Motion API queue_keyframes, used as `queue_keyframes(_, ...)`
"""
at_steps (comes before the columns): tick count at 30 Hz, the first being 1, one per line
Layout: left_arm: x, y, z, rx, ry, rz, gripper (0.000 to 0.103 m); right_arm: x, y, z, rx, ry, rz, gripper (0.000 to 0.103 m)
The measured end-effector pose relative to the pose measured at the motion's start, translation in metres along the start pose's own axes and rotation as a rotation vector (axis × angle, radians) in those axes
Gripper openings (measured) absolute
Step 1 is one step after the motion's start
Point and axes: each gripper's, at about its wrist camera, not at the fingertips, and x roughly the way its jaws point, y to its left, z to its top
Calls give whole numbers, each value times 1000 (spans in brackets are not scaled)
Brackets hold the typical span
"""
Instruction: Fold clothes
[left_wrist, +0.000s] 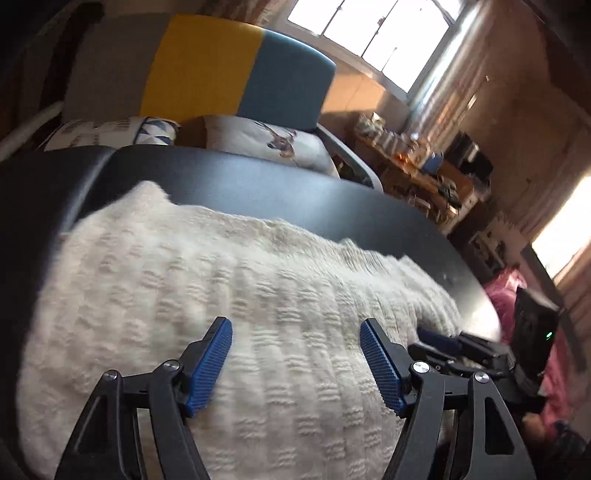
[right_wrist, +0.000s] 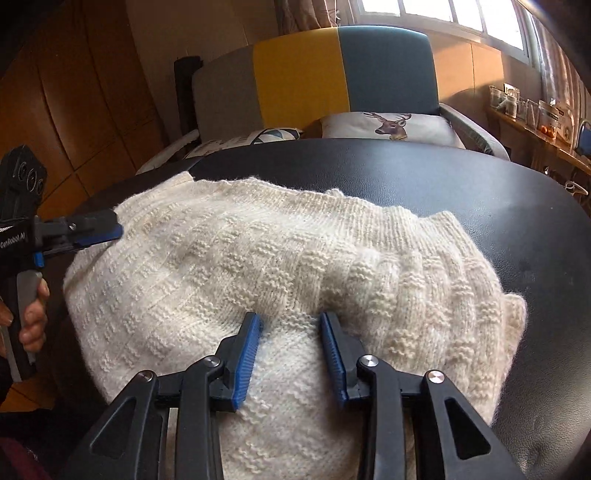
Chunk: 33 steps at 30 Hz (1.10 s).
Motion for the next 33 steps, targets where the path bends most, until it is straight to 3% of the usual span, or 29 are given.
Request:
queue_keyframes(2, -33, 38, 7, -76, -39, 41, 80, 0, -3, -1, 10, -14, 16, 34)
queue_keyframes(5, -67, 96, 17, -167, -32, 67, 86, 0, -4, -1, 18, -27, 25, 34)
queue_keyframes(9, -61, 147, 22, -316, 70, -73, 88, 1, -3, -1, 14, -44, 28, 35)
queue_keyframes(12, -35, 160, 24, -381, 167, -167, 88, 1, -3, -2, 24, -51, 39, 35)
queue_keyframes(16, -6, 153, 28, -375, 254, -224, 88, 0, -6, -2, 42, -59, 62, 35)
queue_keyframes(19, 1, 146, 34, -364, 270, -258, 86, -1, -8, -3, 53, -66, 76, 35)
queue_keyframes(22, 6, 146, 37, -355, 299, -242, 66, -2, -9, -3, 59, -75, 88, 35)
queue_keyframes(23, 7, 149, 38, -364, 302, -242, 57, -2, -9, -3, 61, -76, 90, 35)
queue_keyframes(24, 8, 154, 38, -383, 309, -237, 41, -2, -9, -3, 63, -78, 92, 35)
queue_keyframes(27, 10, 167, 33, -434, 311, -259, 25, -2, -8, -4, 64, -83, 94, 35)
queue_keyframes(33, 6, 141, 35, -322, 247, -166, 15, -4, -7, -5, 65, -84, 96, 36)
